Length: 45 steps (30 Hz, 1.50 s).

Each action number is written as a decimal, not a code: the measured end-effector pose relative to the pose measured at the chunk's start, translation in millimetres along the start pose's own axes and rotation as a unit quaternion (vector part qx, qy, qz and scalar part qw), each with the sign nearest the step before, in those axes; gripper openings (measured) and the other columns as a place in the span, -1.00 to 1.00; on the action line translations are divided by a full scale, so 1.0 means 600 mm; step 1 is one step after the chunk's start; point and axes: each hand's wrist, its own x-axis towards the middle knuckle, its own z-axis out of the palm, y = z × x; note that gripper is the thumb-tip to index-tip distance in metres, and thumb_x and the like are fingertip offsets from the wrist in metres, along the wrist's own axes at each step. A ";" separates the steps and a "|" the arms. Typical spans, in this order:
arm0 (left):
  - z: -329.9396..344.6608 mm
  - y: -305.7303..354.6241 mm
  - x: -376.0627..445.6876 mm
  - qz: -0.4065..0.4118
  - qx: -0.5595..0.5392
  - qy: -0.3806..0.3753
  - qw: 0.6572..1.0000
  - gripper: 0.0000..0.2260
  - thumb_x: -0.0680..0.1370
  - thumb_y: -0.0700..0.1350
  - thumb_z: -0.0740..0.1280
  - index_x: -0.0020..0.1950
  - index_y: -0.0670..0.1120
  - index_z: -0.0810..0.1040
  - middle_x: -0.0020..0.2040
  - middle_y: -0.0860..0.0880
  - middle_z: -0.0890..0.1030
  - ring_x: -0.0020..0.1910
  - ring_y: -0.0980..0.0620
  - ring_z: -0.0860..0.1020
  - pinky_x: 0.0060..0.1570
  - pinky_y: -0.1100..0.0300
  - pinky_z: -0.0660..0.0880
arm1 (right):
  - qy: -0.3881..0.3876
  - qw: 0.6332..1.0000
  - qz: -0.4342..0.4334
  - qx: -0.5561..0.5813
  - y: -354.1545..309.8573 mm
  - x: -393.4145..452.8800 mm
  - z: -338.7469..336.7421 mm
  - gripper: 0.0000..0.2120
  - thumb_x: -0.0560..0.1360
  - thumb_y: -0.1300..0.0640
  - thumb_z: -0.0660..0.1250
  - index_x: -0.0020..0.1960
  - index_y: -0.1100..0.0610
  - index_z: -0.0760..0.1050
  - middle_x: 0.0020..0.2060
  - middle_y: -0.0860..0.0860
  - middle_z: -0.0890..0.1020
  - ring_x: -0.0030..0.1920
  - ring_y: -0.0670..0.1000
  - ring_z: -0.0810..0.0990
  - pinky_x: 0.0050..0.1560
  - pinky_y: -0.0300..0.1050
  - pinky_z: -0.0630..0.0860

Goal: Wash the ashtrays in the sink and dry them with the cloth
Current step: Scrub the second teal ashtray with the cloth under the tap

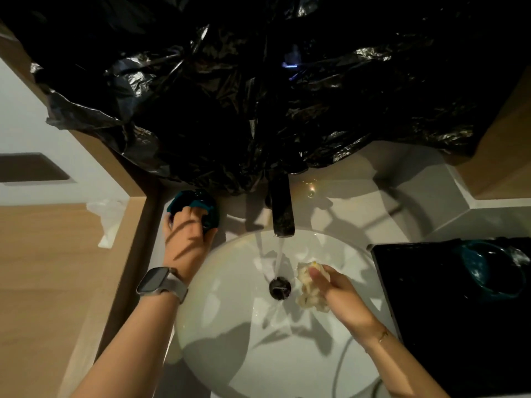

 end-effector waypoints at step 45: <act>0.132 0.633 -0.115 0.095 -0.178 -0.314 0.928 -0.81 0.55 -0.14 0.36 -0.16 -0.22 0.44 -0.16 -0.20 0.63 -0.21 -0.19 0.67 -0.31 0.03 0.56 | 0.112 0.993 -0.010 0.030 0.071 -0.191 -0.294 -0.34 0.37 -0.26 0.41 0.37 0.02 0.44 0.22 -0.08 0.61 0.25 -0.08 0.55 0.36 0.05 0.42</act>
